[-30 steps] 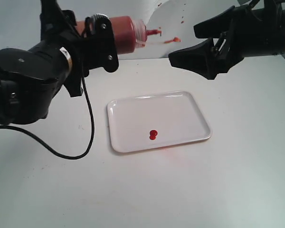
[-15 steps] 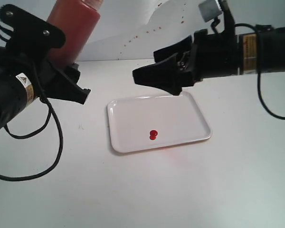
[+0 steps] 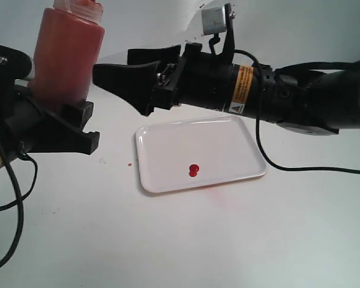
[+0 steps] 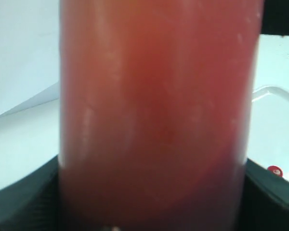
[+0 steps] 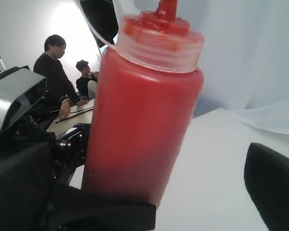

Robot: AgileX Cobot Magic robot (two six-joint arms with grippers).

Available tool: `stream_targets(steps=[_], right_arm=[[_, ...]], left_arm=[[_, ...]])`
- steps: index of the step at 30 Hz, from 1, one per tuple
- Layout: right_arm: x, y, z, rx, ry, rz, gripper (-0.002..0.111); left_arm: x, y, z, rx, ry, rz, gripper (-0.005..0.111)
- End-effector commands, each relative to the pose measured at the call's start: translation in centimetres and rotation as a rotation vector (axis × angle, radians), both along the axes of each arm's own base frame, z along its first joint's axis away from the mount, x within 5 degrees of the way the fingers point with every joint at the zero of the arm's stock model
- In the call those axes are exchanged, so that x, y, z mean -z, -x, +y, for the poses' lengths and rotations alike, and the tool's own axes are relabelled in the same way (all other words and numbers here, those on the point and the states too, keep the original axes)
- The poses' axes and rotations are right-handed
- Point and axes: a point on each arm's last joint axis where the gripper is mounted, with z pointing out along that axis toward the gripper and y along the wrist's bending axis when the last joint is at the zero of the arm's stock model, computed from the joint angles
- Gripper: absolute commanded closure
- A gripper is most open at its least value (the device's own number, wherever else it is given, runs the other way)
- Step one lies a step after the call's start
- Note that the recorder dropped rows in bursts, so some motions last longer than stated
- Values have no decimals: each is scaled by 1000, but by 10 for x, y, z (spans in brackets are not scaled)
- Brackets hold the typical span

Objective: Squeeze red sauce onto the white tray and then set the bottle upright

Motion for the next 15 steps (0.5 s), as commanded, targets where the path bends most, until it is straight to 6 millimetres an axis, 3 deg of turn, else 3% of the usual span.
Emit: stream_targets(steps=[1, 11, 13, 15], right_arm=[[-7, 6, 14, 16, -63, -12, 3], [-20, 13, 42, 34, -57, -7, 7], [-22, 14, 46, 37, -45, -17, 14], [-23, 13, 49, 50, -26, -17, 32]], left_arm=[[-10, 7, 0, 52, 34, -24, 107], [-9, 16, -12, 242, 16, 16, 107], [-9, 16, -12, 242, 16, 16, 107], [-9, 16, -12, 242, 16, 16, 107]])
